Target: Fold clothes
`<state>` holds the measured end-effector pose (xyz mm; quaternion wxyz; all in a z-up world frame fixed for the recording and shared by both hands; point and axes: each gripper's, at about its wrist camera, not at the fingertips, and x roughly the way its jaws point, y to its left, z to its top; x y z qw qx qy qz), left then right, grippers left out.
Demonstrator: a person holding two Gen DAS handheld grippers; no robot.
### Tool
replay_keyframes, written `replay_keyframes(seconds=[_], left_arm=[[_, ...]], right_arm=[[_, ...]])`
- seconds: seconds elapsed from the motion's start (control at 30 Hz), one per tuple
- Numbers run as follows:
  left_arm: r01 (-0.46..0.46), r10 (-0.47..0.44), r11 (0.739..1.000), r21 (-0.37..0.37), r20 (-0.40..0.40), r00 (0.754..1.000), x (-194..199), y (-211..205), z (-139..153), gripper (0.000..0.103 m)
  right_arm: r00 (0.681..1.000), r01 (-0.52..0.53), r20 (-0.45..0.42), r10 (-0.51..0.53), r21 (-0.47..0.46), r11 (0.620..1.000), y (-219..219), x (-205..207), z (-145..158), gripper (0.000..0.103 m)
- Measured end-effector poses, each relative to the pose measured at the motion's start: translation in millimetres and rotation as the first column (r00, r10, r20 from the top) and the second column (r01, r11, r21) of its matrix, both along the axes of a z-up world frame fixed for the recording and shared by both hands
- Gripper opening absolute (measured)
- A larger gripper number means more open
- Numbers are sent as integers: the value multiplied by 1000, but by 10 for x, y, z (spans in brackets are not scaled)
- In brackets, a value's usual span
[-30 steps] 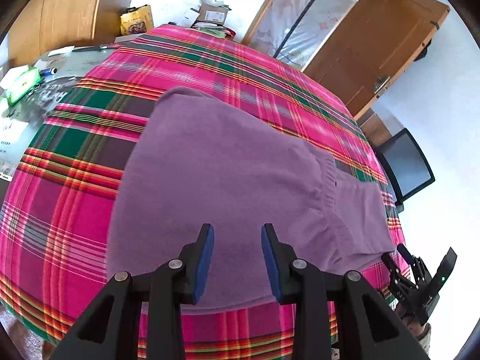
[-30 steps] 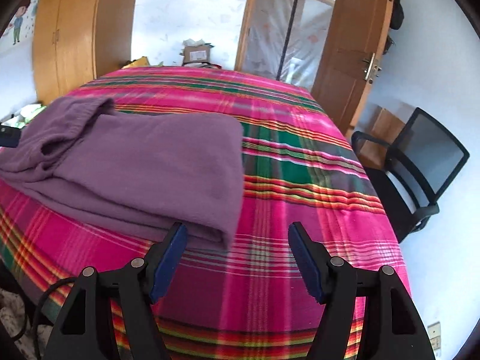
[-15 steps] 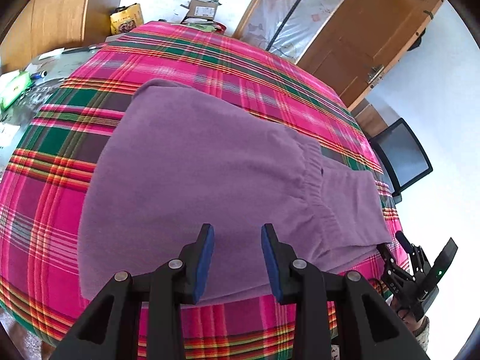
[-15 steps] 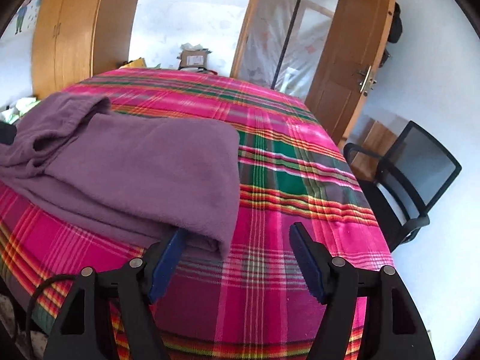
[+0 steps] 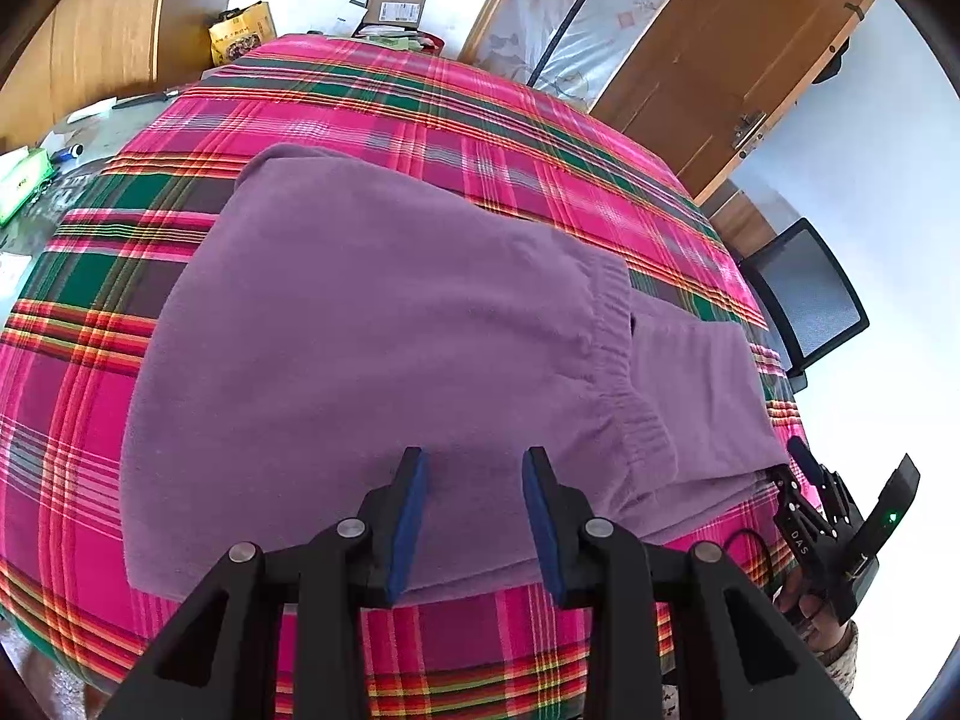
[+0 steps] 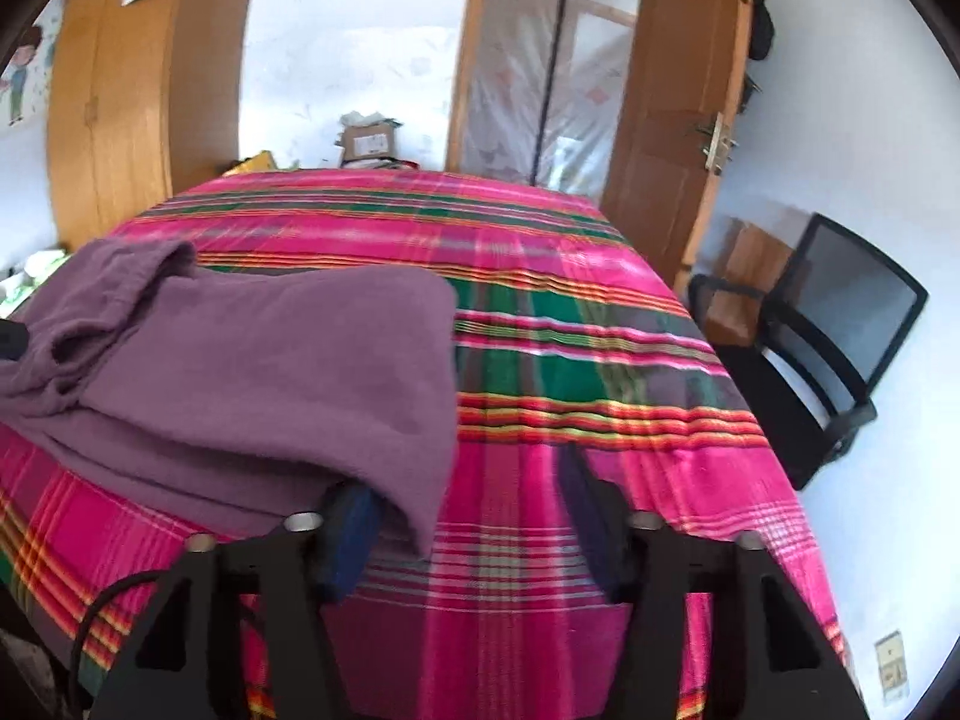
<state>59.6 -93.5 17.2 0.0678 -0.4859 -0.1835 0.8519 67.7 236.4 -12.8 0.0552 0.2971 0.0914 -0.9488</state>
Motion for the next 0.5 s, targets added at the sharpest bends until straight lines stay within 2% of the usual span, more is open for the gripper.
replay_keyframes(seconds=[0.03,0.07,0.1,0.17,0.3,0.4,0.43,0.5], left_arm=[[0,0,1000,-2,0,1000,2,11,0,33],[2,-2,1000,-2,1,1000,6,18,-2,33],[3,-3,1000,-2,1,1000,11,22,-3,33],[5,-5,1000,-2,4,1000,18,29,-8,33],[2,-2,1000,-3,13,1000,25,34,-28,33],[5,-5,1000,-8,14,1000,35,42,-34,33],[5,-5,1000,-9,14,1000,38,47,-37,33],[5,-5,1000,-6,15,1000,38,40,-41,33]], right_arm=[[1000,-6,-13,6,2,1000,-15,8,10,28],[1000,-11,-27,12,5,1000,-30,17,20,17],[999,-17,-40,17,8,1000,-45,25,30,11],[999,-5,-41,4,-21,1000,3,18,41,11],[999,44,20,-42,-118,992,146,-6,-8,11],[997,73,40,-67,-149,986,183,9,-43,11],[996,78,43,-73,-144,987,176,19,-56,11],[997,72,33,-70,-72,995,89,56,-80,13]])
